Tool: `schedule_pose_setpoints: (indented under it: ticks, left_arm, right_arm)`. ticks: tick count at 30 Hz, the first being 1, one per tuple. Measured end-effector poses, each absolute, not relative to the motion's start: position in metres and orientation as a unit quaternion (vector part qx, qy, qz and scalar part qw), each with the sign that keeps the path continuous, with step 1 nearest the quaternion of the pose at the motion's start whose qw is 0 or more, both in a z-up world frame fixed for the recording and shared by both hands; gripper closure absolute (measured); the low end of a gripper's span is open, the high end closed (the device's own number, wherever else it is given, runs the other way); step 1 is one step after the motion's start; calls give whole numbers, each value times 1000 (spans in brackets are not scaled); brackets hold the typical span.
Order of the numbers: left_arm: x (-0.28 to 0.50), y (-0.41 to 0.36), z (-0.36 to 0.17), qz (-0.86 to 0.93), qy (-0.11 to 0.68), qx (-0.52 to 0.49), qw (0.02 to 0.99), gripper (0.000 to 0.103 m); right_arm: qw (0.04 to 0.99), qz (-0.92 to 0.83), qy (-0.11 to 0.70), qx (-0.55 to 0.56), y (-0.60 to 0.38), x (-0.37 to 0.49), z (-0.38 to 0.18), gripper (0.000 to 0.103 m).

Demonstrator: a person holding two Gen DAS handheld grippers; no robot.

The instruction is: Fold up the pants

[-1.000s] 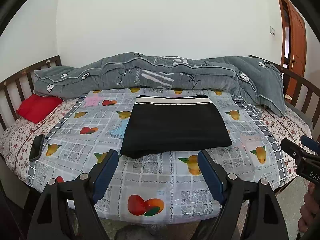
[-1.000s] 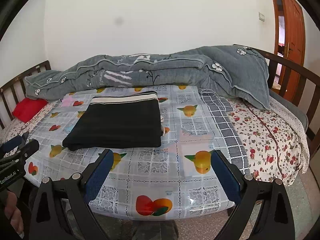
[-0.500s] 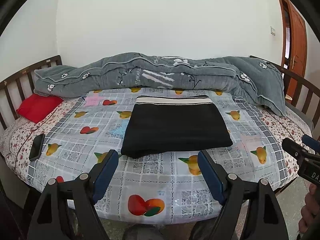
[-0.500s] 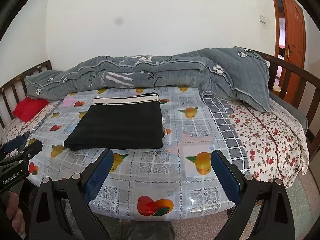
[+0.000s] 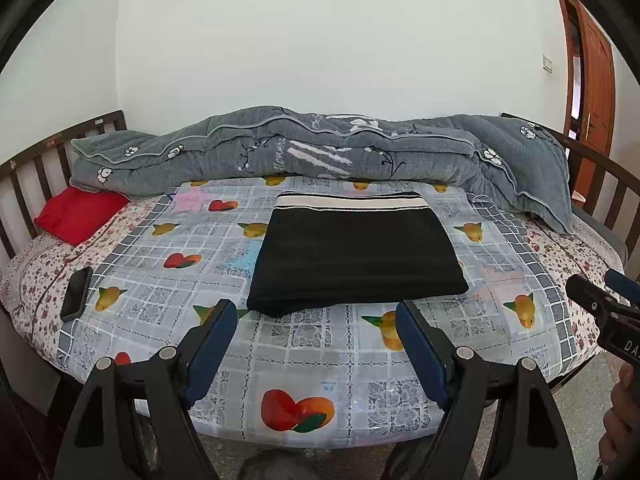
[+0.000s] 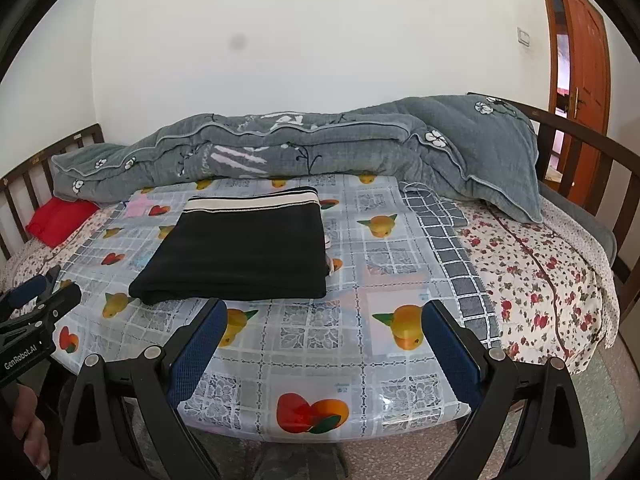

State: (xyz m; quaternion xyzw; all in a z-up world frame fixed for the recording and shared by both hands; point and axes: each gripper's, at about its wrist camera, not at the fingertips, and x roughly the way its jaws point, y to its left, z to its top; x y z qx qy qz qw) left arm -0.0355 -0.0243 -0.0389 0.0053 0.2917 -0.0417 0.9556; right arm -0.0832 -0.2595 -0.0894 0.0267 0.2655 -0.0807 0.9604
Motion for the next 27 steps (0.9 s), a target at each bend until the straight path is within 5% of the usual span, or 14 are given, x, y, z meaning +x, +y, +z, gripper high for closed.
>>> schedule_pose_setpoints:
  ticks: [27]
  left_arm:
    - [-30, -25, -39, -36, 291, 9, 956, 22]
  right_arm:
    - [961, -75, 265, 31, -265, -81, -92, 7]
